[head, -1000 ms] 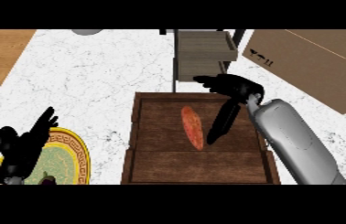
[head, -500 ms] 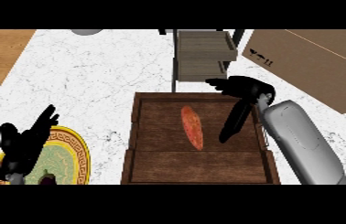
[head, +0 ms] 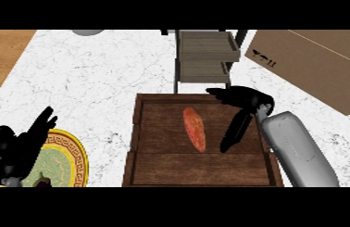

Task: Pick the sweet potato from the tray and place it in the tiered basket

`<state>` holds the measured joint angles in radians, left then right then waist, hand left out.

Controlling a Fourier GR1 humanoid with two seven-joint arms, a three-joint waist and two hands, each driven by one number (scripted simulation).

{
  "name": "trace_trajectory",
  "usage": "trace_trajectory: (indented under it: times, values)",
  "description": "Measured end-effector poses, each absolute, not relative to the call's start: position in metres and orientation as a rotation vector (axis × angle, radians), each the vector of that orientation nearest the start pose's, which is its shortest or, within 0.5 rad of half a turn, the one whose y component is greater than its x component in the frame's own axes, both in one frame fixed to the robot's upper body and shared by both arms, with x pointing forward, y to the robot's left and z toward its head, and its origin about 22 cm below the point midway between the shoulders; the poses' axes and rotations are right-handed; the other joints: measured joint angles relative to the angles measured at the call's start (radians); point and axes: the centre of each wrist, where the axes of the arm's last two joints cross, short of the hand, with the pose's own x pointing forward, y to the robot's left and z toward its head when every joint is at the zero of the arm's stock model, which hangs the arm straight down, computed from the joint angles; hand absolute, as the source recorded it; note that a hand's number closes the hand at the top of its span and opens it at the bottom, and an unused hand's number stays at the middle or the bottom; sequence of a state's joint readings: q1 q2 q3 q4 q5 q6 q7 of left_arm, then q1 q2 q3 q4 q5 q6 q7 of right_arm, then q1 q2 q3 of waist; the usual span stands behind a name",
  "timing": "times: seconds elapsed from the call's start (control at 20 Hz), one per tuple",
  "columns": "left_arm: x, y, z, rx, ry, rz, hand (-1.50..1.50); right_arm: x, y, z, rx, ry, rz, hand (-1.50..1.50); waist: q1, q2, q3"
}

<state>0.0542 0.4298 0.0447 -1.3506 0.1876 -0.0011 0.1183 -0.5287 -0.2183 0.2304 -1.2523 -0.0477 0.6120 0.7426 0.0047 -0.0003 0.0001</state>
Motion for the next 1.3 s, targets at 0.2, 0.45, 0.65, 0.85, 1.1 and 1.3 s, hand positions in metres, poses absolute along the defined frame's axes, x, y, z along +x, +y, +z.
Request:
trace_trajectory:
  times: [0.2,0.45,0.65,0.85,1.1,1.3]
  values:
    - [0.221,0.356,-0.014,0.271,-1.195,-0.066,0.00,0.348,-0.176,0.058,0.094,-0.841,1.033,-1.50,-0.001,-0.002,-0.001]
    - [0.222,0.354,-0.016,0.278,-1.198,-0.063,0.00,0.348,-0.163,0.056,0.099,-0.850,1.038,-1.50,-0.001,-0.003,-0.002]
    - [0.220,0.360,-0.024,0.272,-1.196,-0.063,0.00,0.345,-0.156,0.052,0.096,-0.858,1.039,-1.50,-0.002,-0.004,-0.002]
    - [0.224,0.362,-0.019,0.274,-1.196,-0.064,0.00,0.352,-0.150,0.046,0.100,-0.865,1.028,-1.50,0.000,-0.006,-0.002]
    - [0.221,0.357,-0.014,0.273,-1.194,-0.068,0.00,0.350,-0.141,0.035,0.102,-0.868,1.027,-1.50,-0.002,-0.015,-0.008]
    - [0.219,0.356,-0.019,0.273,-1.194,-0.072,0.00,0.343,-0.134,0.028,0.098,-0.880,1.036,-1.50,-0.005,-0.021,-0.011]
